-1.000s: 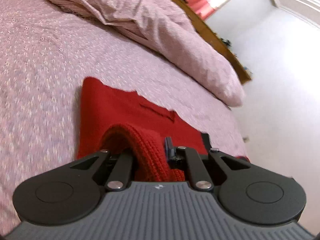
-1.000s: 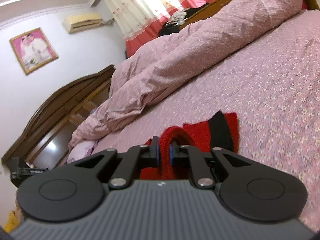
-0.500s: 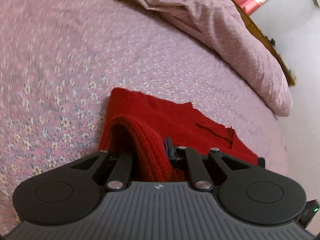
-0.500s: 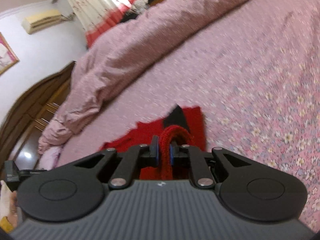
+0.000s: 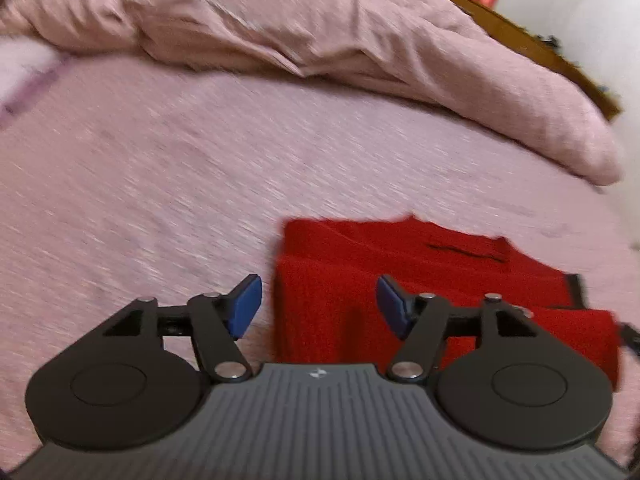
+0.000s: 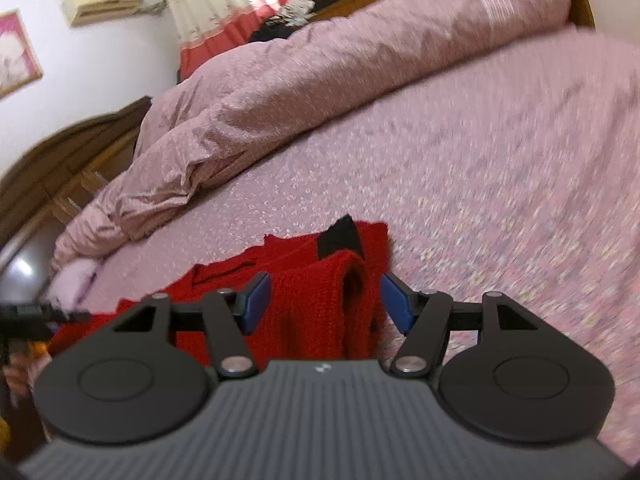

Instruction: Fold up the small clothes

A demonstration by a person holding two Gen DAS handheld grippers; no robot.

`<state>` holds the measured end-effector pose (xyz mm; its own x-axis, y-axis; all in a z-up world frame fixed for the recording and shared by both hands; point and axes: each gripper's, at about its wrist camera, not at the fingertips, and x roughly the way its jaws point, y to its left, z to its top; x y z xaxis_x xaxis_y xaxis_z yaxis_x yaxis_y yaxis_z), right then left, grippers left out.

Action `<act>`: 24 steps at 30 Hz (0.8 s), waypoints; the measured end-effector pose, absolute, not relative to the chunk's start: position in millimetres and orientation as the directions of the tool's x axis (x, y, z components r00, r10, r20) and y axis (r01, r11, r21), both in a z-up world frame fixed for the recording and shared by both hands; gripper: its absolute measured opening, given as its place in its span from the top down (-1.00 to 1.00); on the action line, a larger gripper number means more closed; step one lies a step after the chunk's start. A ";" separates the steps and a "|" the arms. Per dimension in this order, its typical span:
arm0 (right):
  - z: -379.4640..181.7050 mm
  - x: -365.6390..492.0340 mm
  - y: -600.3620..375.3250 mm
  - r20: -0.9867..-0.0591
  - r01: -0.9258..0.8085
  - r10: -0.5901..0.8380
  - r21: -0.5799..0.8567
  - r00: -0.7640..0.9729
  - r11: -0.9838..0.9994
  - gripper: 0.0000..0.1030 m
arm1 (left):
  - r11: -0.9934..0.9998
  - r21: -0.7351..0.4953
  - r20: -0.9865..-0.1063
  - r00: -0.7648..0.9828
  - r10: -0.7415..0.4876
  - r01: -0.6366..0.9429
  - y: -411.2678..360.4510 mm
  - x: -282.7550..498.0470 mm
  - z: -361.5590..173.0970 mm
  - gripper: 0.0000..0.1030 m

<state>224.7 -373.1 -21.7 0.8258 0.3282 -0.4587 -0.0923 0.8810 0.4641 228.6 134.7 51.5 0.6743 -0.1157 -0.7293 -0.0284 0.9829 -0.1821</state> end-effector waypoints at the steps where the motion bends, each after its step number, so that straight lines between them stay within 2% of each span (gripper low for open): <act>1: -17.3 219.8 -372.7 -0.454 -0.104 0.325 0.447 0.830 0.889 -0.24 | 0.986 -0.165 -0.725 0.681 -0.102 -0.028 135.3 226.3 53.6 -0.36; 10: 19.5 167.4 -337.8 -0.422 -0.225 0.267 0.148 0.866 0.963 -0.24 | 0.985 -0.164 -0.677 0.721 -0.149 0.049 124.2 169.7 74.4 -0.36; 20: 3.8 146.6 -291.1 -0.480 -0.347 0.378 0.157 0.791 0.925 -0.22 | 0.989 -0.091 -0.682 0.716 -0.148 0.118 87.3 117.2 43.4 -0.37; 24: 0.0 156.6 -276.3 -0.543 -0.388 0.428 0.194 0.722 0.901 -0.22 | 0.987 -0.097 -0.705 0.691 -0.159 0.129 77.8 120.1 26.1 -0.37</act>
